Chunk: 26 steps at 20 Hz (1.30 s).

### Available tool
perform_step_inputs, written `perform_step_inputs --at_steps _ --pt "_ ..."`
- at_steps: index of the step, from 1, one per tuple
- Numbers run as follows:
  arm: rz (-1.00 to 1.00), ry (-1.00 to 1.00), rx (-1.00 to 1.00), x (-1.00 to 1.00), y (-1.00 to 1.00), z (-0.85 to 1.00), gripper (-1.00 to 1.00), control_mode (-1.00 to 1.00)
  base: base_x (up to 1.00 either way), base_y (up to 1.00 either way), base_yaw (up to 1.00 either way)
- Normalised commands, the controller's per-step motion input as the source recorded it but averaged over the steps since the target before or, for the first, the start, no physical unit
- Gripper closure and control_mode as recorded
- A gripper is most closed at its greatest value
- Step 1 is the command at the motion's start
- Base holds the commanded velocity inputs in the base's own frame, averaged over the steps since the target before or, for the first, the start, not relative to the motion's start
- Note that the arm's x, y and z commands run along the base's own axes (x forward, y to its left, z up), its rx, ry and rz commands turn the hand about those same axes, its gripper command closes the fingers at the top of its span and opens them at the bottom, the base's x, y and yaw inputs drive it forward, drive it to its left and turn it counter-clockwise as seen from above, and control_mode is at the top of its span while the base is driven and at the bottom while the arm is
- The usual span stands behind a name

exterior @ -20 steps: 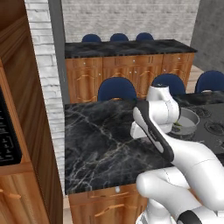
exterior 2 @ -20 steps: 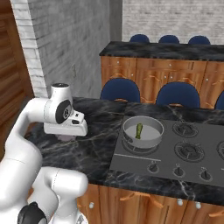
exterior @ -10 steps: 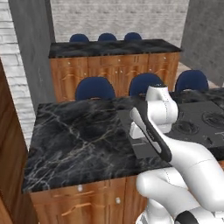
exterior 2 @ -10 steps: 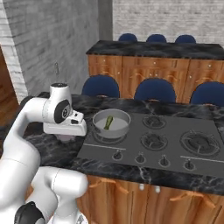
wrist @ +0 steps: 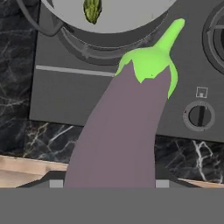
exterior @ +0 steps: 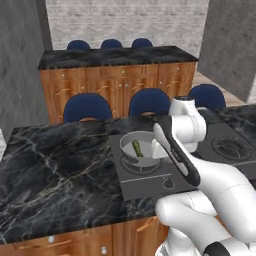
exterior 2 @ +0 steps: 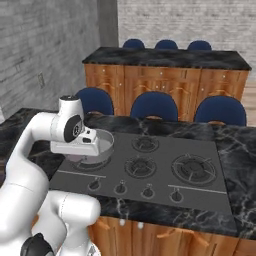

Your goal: Put the squash and eggplant in the pot. Retrieve the spatula and lightly stir the vegetables in the pot.

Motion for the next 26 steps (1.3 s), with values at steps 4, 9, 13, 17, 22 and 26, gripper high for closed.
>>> perform_step_inputs --at_steps 4,9,13,17,22,26 --pt "0.0 0.0 0.0 0.0 0.0 0.0 1.0 1.0 0.8 -0.08 -0.02" --pt "0.0 0.0 0.0 0.0 0.0 0.0 1.0 1.0 0.0 0.0 0.0" --pt "0.0 0.21 0.0 0.5 0.0 0.12 1.0 -1.0 0.0 0.0 0.0" --pt "-0.01 0.3 0.0 1.0 0.01 0.11 1.0 -1.0 0.0 0.0 0.0" --pt "-0.08 0.19 0.0 1.0 0.46 0.01 1.0 -1.0 0.0 0.0 0.0" --pt "-0.09 0.08 0.0 0.99 0.14 0.0 1.0 -1.0 0.0 0.0 0.0"
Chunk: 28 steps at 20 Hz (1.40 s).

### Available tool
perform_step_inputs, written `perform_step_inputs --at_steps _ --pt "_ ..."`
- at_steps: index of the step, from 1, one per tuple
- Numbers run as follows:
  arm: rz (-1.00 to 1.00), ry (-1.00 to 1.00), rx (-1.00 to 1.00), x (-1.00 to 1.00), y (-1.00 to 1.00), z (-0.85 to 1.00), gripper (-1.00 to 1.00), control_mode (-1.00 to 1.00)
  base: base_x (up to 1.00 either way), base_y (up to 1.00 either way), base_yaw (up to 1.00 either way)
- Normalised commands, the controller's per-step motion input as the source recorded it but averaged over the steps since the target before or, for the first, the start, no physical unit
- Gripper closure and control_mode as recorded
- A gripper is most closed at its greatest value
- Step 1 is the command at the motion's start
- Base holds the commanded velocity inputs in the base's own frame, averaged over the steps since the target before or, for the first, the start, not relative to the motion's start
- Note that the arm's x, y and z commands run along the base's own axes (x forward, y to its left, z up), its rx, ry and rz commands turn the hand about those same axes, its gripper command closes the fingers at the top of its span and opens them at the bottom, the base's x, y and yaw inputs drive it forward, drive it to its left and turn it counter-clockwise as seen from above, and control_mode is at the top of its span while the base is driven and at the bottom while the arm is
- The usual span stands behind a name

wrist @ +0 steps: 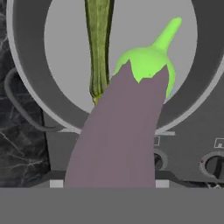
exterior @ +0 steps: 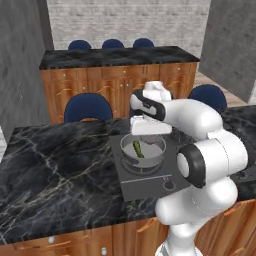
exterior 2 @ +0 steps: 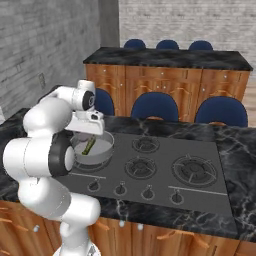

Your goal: Put the squash and eggplant in the pot. Retrieve the spatula and lightly stir the vegetables in the pot.

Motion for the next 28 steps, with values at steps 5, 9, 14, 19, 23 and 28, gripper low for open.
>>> perform_step_inputs --at_steps 5,9,14,19,23,28 --pt "0.0 0.01 0.0 0.64 -0.06 -0.44 1.0 -1.0 0.0 0.0 0.0" --pt "0.0 -0.02 0.0 0.32 0.0 -0.78 1.0 -1.0 0.0 0.0 0.0" --pt "0.0 0.0 0.0 0.07 0.0 -0.48 1.0 -1.0 0.0 0.0 0.0" --pt "0.0 0.0 0.0 0.0 0.0 -0.24 1.0 -1.0 0.0 0.0 0.0" --pt "0.0 0.0 0.0 0.03 0.0 -0.32 1.0 -1.0 0.0 0.0 0.0" --pt "0.0 0.0 0.0 0.01 0.0 -0.19 1.0 -1.0 0.0 0.0 0.0"
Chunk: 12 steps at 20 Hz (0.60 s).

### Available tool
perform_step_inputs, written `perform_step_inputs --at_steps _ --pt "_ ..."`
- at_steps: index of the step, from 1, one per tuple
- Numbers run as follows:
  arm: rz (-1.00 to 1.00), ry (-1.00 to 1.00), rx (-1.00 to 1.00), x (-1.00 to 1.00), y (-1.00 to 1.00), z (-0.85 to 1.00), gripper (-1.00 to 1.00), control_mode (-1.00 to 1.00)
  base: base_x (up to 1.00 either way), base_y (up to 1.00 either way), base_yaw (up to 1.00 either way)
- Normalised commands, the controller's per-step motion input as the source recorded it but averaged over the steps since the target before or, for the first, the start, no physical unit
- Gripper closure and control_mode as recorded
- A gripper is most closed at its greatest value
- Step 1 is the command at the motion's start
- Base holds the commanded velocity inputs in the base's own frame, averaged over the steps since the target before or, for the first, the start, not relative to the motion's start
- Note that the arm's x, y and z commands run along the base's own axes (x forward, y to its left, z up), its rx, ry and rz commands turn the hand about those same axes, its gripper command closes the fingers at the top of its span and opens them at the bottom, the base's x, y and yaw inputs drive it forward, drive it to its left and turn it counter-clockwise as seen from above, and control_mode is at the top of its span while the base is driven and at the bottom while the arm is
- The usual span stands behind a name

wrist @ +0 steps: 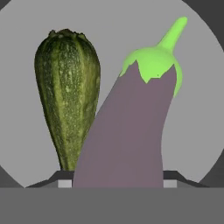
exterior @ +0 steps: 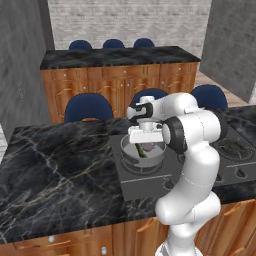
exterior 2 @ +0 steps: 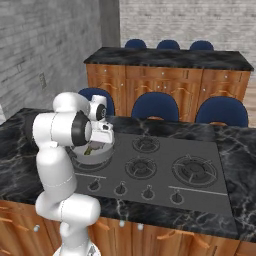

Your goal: Put the squash and eggplant in the pot. Retrieve the spatula and lightly stir the vegetables in the pot.

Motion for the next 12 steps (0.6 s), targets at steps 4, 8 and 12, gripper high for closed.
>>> perform_step_inputs --at_steps 4,8,12 --pt "0.0 0.0 0.0 0.0 0.0 0.0 -1.0 -1.0 0.0 0.0 0.0" --pt "0.0 0.0 0.0 0.0 0.0 0.0 -1.0 -1.0 0.0 0.0 0.0" --pt "0.0 0.0 0.0 0.0 0.0 0.0 -1.0 -1.0 0.0 0.0 0.0"
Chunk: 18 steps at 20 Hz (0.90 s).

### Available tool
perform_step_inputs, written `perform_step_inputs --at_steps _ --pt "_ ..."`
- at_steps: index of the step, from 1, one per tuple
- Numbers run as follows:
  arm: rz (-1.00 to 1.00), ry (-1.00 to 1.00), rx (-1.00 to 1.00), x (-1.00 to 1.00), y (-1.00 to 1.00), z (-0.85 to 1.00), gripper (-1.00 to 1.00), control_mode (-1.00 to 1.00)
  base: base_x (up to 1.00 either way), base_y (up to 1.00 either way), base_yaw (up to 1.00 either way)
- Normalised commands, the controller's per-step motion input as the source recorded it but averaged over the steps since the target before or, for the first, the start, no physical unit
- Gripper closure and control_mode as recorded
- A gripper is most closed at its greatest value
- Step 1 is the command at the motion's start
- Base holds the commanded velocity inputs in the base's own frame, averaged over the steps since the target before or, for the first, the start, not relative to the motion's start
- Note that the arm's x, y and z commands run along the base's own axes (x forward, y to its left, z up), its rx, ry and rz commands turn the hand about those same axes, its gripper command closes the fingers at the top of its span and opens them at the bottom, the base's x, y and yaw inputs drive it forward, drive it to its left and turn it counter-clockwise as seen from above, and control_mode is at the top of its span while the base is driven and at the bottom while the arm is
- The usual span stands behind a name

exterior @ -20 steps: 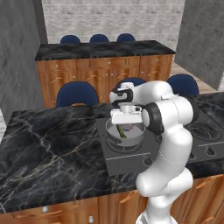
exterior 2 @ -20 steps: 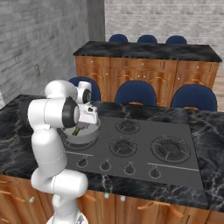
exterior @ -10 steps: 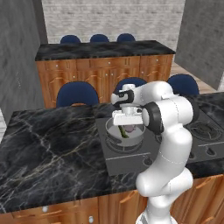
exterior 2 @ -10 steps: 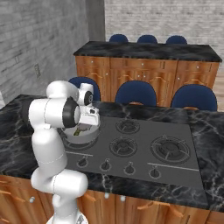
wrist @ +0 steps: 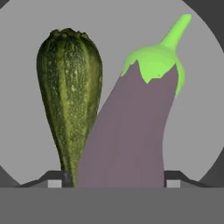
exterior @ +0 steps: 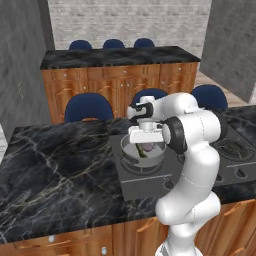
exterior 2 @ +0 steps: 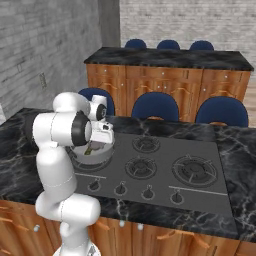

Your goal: Put the squash and eggplant in the pot. Retrieve the spatula and lightly stir the vegetables in the pot.

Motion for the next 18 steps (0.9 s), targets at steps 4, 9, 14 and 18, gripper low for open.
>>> perform_step_inputs --at_steps 4,9,14,18 --pt "0.0 0.01 0.0 0.0 -0.01 0.07 -1.0 -1.0 0.0 0.0 0.0" --pt "0.0 0.0 0.0 -0.19 -0.13 0.47 -1.0 -1.0 0.0 0.0 0.0" --pt "0.0 -0.07 0.01 -0.9 -0.15 0.31 -1.0 -1.0 0.0 0.0 0.0" --pt "0.0 -0.23 0.0 -1.0 -0.11 0.26 -1.0 -1.0 0.0 0.0 0.0"
